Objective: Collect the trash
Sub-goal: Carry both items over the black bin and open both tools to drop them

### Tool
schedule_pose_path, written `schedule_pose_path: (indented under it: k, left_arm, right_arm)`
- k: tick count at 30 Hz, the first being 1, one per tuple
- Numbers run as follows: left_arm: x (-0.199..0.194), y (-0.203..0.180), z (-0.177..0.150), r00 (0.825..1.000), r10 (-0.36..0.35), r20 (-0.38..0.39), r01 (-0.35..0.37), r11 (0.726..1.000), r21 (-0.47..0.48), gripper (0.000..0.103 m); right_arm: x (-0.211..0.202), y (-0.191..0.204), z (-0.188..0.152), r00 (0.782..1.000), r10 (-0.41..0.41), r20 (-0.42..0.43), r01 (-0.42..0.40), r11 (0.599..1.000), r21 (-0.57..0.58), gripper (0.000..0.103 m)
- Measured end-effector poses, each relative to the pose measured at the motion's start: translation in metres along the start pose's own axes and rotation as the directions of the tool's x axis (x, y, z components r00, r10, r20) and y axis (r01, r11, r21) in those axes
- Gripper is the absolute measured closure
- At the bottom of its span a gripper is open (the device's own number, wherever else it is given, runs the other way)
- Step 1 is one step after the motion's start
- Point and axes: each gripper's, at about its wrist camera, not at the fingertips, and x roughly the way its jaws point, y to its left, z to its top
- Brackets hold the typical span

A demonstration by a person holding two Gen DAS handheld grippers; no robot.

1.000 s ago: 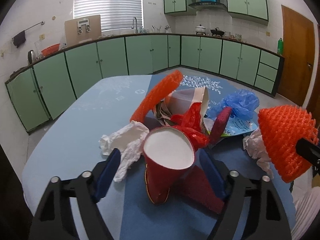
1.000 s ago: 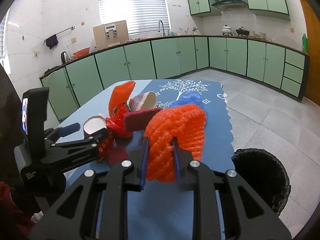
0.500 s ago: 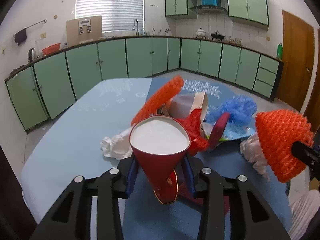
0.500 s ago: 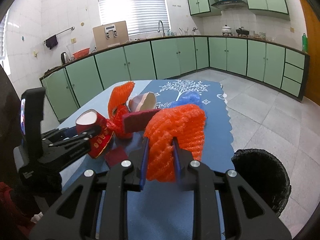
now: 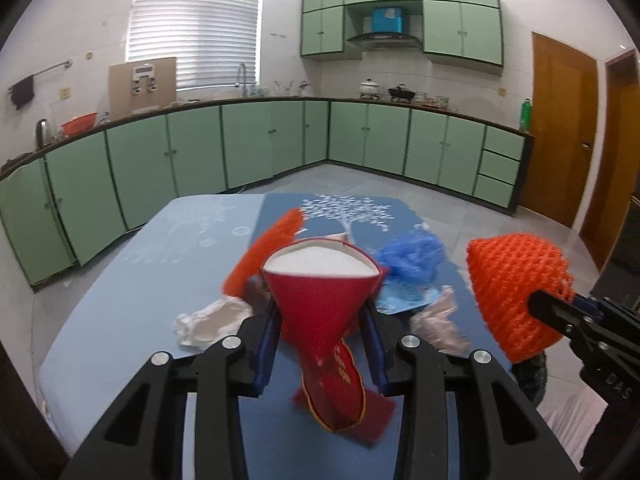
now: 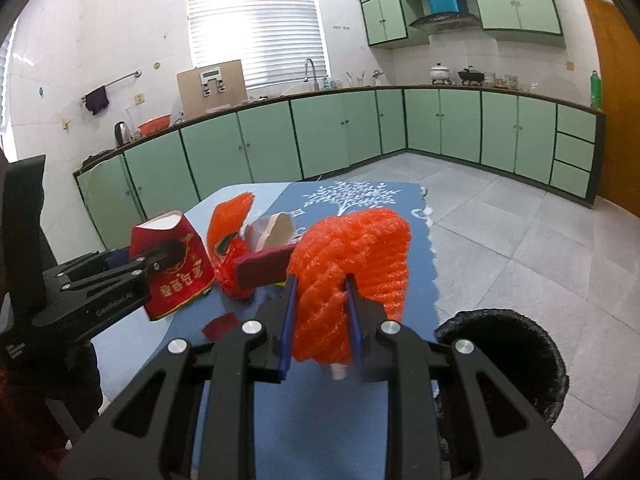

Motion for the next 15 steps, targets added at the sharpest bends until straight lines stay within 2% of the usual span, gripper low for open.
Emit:
schedule_pose_path:
  k: [9, 15]
  left_arm:
    - [-0.009, -0.035, 0.014, 0.996, -0.059, 0.065, 0.057, 0.998, 0.028, 0.067]
    - [-0.005, -0.054, 0.013, 0.991, -0.129, 0.048, 0.126, 0.990, 0.055, 0.067]
  right_arm:
    - [-0.019, -0.041, 0.005, 0.997, -0.076, 0.032, 0.074, 0.995, 0.059, 0.081]
    - [-0.023, -0.068, 0.000, 0.989, -0.145, 0.038, 0.142, 0.986, 0.088, 0.081]
